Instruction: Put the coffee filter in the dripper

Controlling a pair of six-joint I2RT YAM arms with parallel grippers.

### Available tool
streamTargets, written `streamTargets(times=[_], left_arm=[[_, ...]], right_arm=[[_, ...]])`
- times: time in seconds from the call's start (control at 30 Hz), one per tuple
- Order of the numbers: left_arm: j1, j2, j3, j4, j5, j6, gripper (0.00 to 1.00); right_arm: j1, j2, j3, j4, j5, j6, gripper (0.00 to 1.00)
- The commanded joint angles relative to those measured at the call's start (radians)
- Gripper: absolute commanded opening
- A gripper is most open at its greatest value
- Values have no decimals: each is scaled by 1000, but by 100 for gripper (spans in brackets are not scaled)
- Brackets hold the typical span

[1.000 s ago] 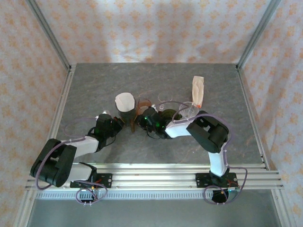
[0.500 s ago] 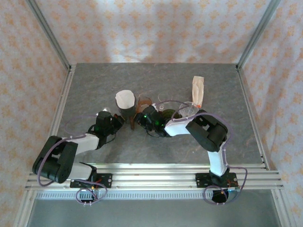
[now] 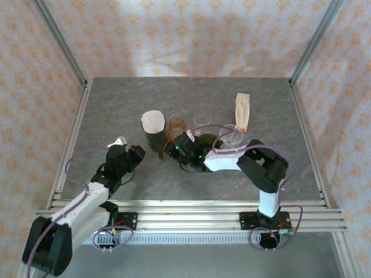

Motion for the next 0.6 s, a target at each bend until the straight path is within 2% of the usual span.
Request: streamTargets(times=[0.0,0.27,0.4,0.5,0.57], left_arm=[[0,-128,-4,-185,-35,-8,9],[-1,-482,-7,-450,-36,-37,22],[-1,-593,-5,-531,-23,-49,32],[-1,-621,-2,-535,-5,-55,43],[-1,-617,3,-522,13,-56,55]], right_arm=[[19,-74,-33,-83,60,12,39],[56,-237,-81,-266,66,-43,44],[60,-341,-130,-320,71,-85,46],[60,-419,-105,-439,96,-172,47],[60,-464,-65,-537,135,-231,47]])
